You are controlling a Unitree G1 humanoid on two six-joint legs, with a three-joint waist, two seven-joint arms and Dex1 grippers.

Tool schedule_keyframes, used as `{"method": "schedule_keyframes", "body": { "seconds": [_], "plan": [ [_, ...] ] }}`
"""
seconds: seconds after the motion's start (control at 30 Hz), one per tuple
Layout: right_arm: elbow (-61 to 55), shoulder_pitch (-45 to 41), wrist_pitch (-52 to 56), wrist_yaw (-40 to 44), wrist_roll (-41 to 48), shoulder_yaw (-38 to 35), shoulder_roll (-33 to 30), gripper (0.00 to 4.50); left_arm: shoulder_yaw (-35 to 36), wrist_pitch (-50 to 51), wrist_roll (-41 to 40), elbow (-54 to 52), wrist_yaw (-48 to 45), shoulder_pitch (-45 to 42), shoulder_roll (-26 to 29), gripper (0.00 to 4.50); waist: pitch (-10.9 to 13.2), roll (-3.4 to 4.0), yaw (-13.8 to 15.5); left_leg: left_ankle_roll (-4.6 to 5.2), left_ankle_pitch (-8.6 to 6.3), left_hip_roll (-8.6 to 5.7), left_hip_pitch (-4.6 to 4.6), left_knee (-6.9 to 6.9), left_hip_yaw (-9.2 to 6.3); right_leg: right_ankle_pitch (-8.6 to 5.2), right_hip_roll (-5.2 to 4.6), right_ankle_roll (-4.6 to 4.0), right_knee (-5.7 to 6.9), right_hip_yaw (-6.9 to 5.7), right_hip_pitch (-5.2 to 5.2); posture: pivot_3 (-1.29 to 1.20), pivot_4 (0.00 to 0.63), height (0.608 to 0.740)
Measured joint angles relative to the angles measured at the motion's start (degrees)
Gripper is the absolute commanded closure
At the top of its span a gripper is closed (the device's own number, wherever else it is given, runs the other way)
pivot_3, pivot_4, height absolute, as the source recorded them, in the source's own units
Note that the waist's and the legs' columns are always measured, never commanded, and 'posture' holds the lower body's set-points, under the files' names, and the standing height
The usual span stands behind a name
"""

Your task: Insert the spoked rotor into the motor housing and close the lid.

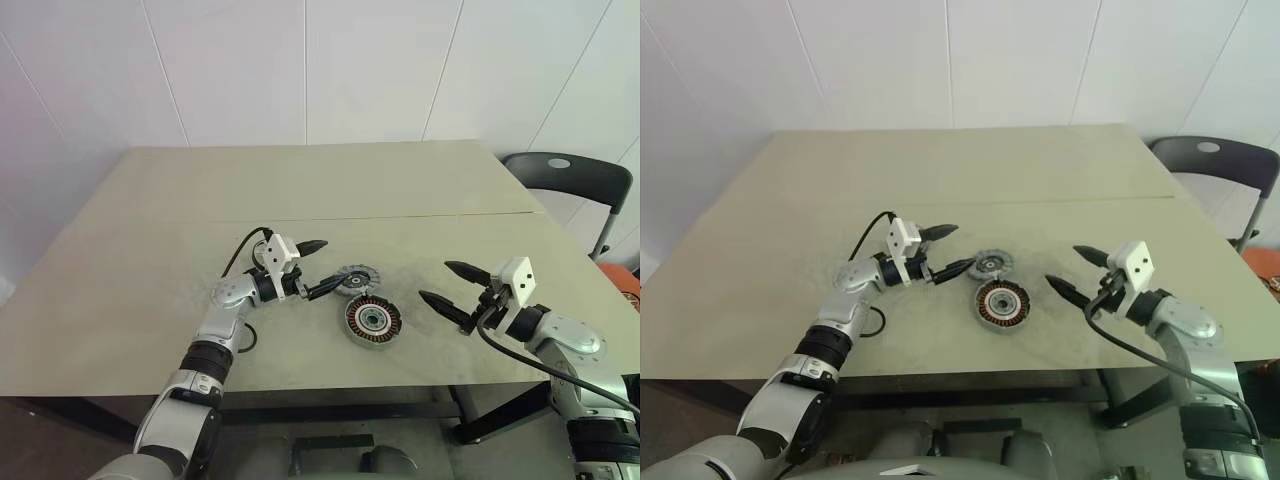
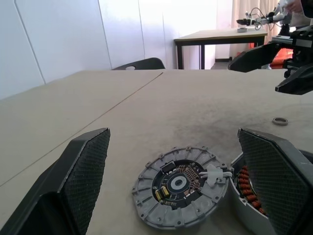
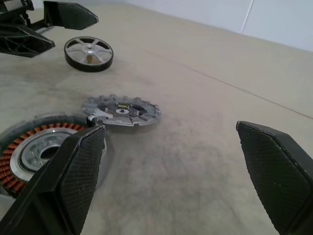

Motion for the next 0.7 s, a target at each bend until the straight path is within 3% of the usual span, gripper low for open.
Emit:
{"method": "schedule_keyframes", "body": {
  "seconds": [0.3, 0.7],
  "plan": [
    [4.9, 6.3, -0.3, 1.7, -2.4, -0.5, -4.9, 0.00, 0.0, -0.1, 0.1, 0.6, 0.0, -0.1, 0.0, 0.04, 0.0, -0.01, 0.0, 0.00, 0.00, -0.02, 0.01, 0.00, 0.00, 0.00, 0.00, 0.00, -0.02, -0.01, 0.03, 0.00, 0.000, 0.740],
    [13.3, 7.2, -1.3, 4.6, -1.5, -1.2, -4.3, 0.00, -0.4, -0.4, 1.2, 1.5, -0.1, -0.1, -0.5, 0.04, 0.0, -0.07, -0.1, -0.04, -0.03, 0.00, 0.38, 0.01, 0.00, -0.01, 0.03, 0.00, -0.12, -0.02, 0.35, 0.00, 0.000, 0.740]
  ]
}}
